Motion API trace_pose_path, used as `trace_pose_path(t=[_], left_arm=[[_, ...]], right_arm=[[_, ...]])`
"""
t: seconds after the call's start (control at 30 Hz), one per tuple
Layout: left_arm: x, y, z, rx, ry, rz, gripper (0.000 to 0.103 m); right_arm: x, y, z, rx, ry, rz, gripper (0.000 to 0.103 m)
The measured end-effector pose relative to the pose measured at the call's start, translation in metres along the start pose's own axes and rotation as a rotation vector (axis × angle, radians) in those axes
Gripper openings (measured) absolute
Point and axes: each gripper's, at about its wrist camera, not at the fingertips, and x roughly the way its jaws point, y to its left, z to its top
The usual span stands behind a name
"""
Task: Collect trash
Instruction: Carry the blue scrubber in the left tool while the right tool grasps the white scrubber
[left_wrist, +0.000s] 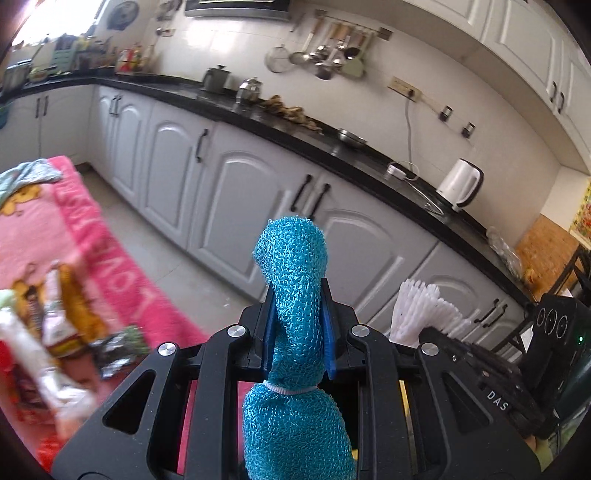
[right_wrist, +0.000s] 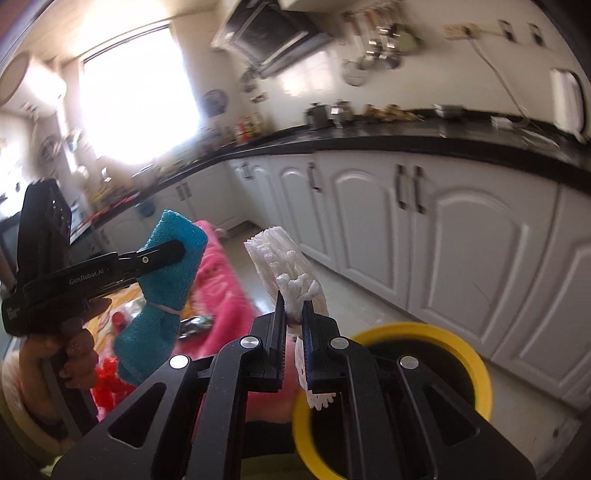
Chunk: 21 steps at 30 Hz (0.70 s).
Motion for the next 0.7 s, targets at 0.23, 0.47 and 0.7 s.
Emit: trace_pose_path(t=[0.23, 0.47, 0.7], left_arm=[[0.054, -0.041, -0.016, 0.026, 0.006, -0.063, 0.015], [0.102, -0.063, -0.036, 0.052, 0.046, -0.106, 0.022], [0.104, -0.049, -0.044, 0.038, 0.082, -0.107, 0.052]], right_arm=[[-0.018, -0.050, -0.016, 0.113, -0.017, -0.063, 0.008], [-0.019, -0.079, -0.029, 0.206, -0.012, -0.085, 0.011], [-0.015, -0.083, -0.027, 0.241, -0.008, -0.102, 0.037]])
